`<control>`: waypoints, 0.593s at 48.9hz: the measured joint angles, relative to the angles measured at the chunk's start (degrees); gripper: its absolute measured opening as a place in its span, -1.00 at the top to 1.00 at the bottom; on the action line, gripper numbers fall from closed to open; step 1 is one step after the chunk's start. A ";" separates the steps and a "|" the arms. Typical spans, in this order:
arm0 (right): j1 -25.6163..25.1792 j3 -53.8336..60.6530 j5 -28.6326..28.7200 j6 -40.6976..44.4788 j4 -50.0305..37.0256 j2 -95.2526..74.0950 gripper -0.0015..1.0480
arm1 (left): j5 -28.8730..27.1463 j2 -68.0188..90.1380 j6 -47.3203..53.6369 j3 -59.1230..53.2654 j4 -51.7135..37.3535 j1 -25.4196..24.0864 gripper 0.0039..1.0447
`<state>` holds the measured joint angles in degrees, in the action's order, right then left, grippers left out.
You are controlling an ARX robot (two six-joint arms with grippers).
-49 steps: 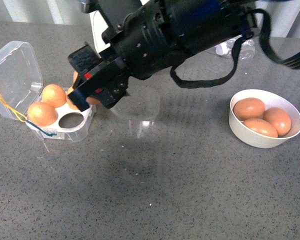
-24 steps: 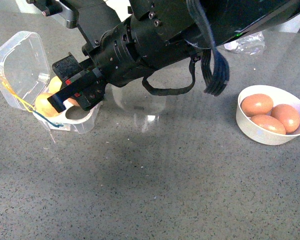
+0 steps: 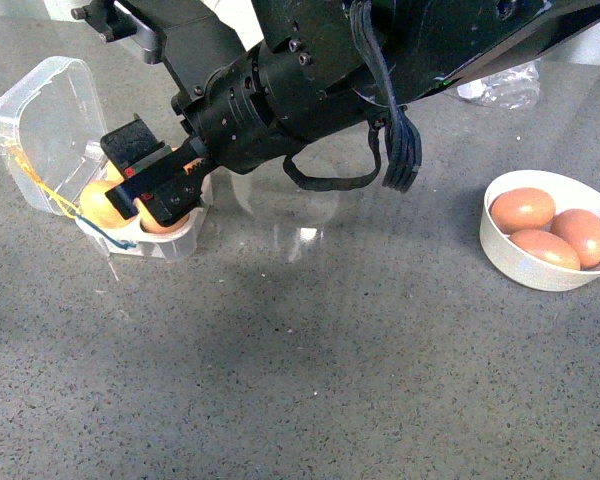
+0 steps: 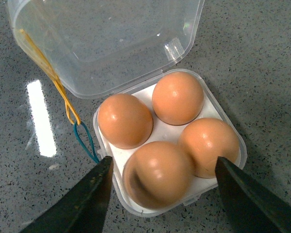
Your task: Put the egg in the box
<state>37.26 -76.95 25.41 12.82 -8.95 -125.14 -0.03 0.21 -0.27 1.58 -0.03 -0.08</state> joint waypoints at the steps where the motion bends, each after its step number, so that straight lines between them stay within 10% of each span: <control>1: -0.04 0.00 0.02 -0.04 -0.15 0.00 -0.35 | 0.00 0.00 -0.02 0.00 0.00 0.00 -0.87; 10: -1.11 2.36 -0.70 -1.75 -2.56 2.38 -0.89 | 0.00 0.00 0.00 0.00 0.00 0.00 -0.87; 24: -3.78 11.61 -10.62 -11.10 -5.49 13.09 -0.86 | 0.00 0.00 0.00 0.00 0.00 0.00 -0.87; 29: -5.53 20.68 -25.68 -14.43 -16.90 18.21 -0.74 | -0.07 0.00 -0.02 0.00 0.00 0.00 -0.87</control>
<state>31.73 -56.27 -0.27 -1.61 -25.85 -106.94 -0.10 0.21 -0.30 1.58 -0.03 -0.08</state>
